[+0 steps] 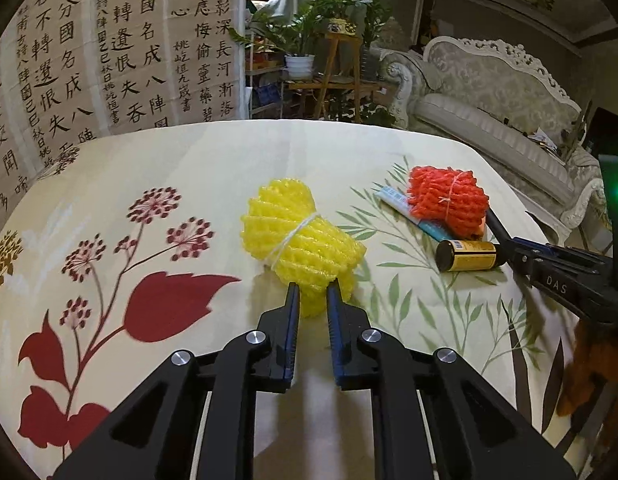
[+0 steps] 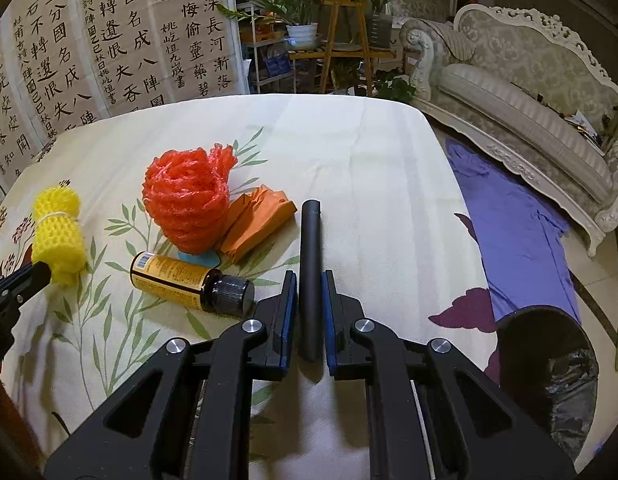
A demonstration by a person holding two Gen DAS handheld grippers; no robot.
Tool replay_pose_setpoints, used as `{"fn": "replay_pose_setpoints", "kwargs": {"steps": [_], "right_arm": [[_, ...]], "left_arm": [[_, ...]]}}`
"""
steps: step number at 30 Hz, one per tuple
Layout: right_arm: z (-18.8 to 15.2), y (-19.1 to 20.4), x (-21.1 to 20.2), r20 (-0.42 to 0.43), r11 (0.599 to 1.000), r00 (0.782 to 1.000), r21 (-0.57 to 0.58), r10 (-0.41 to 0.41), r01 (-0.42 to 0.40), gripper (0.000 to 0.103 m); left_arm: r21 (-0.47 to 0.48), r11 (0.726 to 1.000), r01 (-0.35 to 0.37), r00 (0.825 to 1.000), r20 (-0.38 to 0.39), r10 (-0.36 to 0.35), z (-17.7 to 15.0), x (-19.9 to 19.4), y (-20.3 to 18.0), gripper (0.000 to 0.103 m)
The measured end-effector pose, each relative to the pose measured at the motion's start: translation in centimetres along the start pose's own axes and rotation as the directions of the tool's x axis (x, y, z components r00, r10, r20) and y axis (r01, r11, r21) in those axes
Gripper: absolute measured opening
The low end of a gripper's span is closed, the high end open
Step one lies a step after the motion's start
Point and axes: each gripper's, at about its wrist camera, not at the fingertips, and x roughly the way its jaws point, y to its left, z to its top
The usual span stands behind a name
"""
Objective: Collect trash
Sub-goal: 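Grasp the yellow foam net with the left tool while the right tool grasps another black rod, then carry the yellow net and rod over the bin and open both tools to drop them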
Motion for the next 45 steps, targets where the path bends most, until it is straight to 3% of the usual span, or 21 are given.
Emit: {"fn": "replay_pose_setpoints", "kwargs": {"steps": [6, 8, 10, 17, 23, 27, 28, 29, 31, 36, 45], "right_arm": [[-0.4, 0.7, -0.3, 0.001, 1.0, 1.0, -0.002, 0.003, -0.003, 0.012], [-0.4, 0.8, -0.3, 0.001, 1.0, 1.0, -0.004, 0.0, 0.0, 0.012], [-0.5, 0.9, -0.3, 0.001, 1.0, 1.0, -0.004, -0.001, 0.001, 0.012], [-0.6, 0.8, -0.4, 0.002, 1.0, 1.0, -0.001, 0.003, -0.003, 0.012], [-0.7, 0.8, -0.4, 0.002, 1.0, 1.0, -0.001, 0.004, -0.004, 0.012], [-0.7, 0.8, -0.4, 0.002, 1.0, 1.0, -0.001, 0.004, -0.004, 0.012], [-0.7, 0.8, -0.4, 0.002, 1.0, 1.0, -0.001, 0.004, -0.004, 0.012], [-0.7, 0.8, -0.4, 0.003, 1.0, 1.0, 0.0, 0.005, -0.005, 0.012], [-0.7, 0.7, -0.4, 0.002, 1.0, 1.0, -0.001, 0.004, -0.004, 0.012], [-0.7, 0.7, -0.4, 0.002, 1.0, 1.0, -0.001, 0.004, -0.004, 0.012], [-1.1, 0.5, -0.9, 0.009, 0.999, 1.0, 0.027, 0.019, -0.019, 0.011]], "left_arm": [[-0.032, 0.999, -0.011, 1.0, -0.019, 0.011, -0.4, -0.2, 0.5, 0.02], [-0.058, 0.998, 0.0, 1.0, -0.024, -0.002, -0.3, -0.3, 0.9, 0.034], [-0.084, 0.996, 0.005, 1.0, -0.014, -0.007, -0.4, -0.7, 1.2, 0.059], [-0.127, 0.992, -0.016, 1.0, 0.012, 0.017, 0.7, -0.5, 1.2, 0.073], [-0.161, 0.985, -0.064, 0.998, -0.028, 0.06, 2.0, 2.1, 1.5, 0.08], [-0.166, 0.983, -0.075, 0.995, -0.077, 0.063, 1.9, 3.6, 1.6, 0.079], [-0.17, 0.983, -0.074, 0.995, -0.081, 0.061, 1.7, 3.7, 1.7, 0.066], [-0.162, 0.983, -0.087, 0.994, -0.074, 0.076, 1.6, 3.6, 1.7, 0.062], [-0.148, 0.987, -0.067, 0.996, -0.063, 0.058, 1.5, 3.3, 1.6, 0.037], [-0.152, 0.988, -0.027, 0.998, -0.054, 0.019, 1.1, 3.0, 1.8, 0.029], [-0.111, 0.994, -0.018, 0.999, -0.031, 0.015, 0.4, 1.5, 0.7, 0.027]]}}
